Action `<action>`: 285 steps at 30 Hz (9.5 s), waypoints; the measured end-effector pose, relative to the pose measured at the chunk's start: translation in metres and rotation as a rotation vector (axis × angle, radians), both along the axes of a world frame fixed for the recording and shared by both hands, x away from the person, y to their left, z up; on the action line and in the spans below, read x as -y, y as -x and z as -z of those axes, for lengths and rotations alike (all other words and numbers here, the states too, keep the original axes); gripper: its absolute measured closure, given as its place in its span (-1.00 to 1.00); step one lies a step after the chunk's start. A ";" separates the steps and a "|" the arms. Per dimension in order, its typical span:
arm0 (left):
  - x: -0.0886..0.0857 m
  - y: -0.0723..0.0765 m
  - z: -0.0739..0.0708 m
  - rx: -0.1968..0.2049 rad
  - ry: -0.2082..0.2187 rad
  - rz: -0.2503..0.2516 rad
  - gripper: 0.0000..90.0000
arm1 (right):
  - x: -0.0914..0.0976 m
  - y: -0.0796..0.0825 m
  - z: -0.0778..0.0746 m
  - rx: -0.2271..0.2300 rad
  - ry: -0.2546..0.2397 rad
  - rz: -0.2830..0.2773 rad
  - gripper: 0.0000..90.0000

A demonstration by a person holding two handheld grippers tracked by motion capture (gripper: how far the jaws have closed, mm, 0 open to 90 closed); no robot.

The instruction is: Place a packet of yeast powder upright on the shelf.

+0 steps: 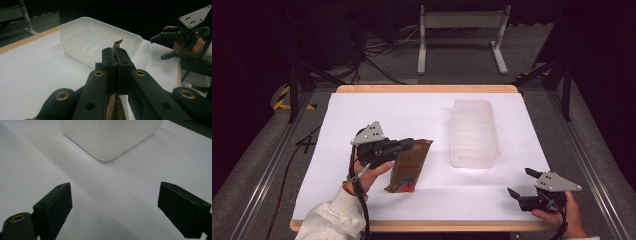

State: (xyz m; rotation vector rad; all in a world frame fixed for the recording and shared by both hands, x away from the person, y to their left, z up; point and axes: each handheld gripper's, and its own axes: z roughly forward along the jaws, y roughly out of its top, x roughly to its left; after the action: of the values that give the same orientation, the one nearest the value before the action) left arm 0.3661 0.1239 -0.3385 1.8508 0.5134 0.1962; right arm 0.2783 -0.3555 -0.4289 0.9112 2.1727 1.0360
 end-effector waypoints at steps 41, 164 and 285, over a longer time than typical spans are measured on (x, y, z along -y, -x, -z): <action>0.087 -0.083 -0.062 0.103 0.113 0.138 0.95 | 0.007 0.003 0.001 -0.009 -0.037 0.047 -0.71; 0.128 -0.086 0.034 -0.022 0.257 0.143 0.93 | 0.007 0.010 0.005 -0.032 -0.010 0.038 -0.71; -0.046 -0.016 0.067 0.083 -0.475 -0.190 -0.87 | 0.000 0.011 0.005 -0.035 0.035 0.018 -0.73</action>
State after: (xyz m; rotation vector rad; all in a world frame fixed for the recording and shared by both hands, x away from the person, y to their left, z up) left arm 0.3820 0.1696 -0.4052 2.2403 0.6232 0.5602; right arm 0.2676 -0.3552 -0.4334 0.9384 2.2003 0.9774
